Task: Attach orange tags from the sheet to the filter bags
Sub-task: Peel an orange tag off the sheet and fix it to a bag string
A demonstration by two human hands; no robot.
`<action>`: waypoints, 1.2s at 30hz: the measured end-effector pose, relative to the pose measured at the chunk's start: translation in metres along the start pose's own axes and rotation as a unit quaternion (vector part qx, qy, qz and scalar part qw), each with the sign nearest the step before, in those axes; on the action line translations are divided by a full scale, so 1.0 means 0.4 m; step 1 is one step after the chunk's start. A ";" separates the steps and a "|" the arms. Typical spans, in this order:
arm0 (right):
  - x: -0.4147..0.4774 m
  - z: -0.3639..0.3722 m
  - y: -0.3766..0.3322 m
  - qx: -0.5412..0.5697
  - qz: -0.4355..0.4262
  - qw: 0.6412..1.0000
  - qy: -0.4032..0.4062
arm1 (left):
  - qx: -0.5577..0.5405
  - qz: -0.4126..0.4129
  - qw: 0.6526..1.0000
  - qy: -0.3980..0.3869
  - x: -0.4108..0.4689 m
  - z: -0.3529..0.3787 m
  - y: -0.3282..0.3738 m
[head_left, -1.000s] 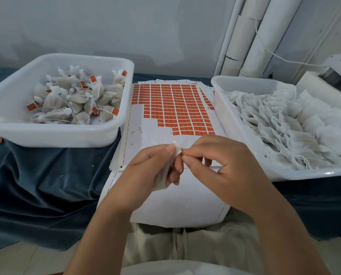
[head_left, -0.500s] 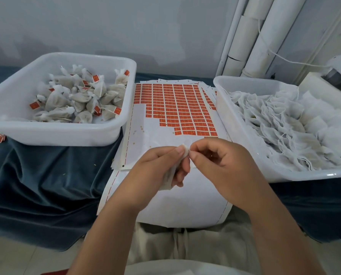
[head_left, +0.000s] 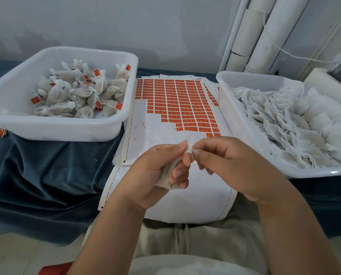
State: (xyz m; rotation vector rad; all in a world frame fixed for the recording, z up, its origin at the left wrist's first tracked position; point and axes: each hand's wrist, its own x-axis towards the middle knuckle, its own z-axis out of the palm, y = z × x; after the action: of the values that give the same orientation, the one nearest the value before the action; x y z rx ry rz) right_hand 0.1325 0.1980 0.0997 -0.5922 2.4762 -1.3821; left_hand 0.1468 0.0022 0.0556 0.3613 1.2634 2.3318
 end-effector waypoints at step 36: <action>-0.020 0.016 -0.088 -0.374 0.009 0.914 0.158 | 0.638 0.218 0.706 0.215 -0.012 0.069 0.011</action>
State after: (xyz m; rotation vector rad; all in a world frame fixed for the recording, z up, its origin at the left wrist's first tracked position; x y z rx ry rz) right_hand 0.1500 0.1805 0.1266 -0.4974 3.2571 -0.4885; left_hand 0.1619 0.0175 0.0741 0.5713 3.2181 1.3957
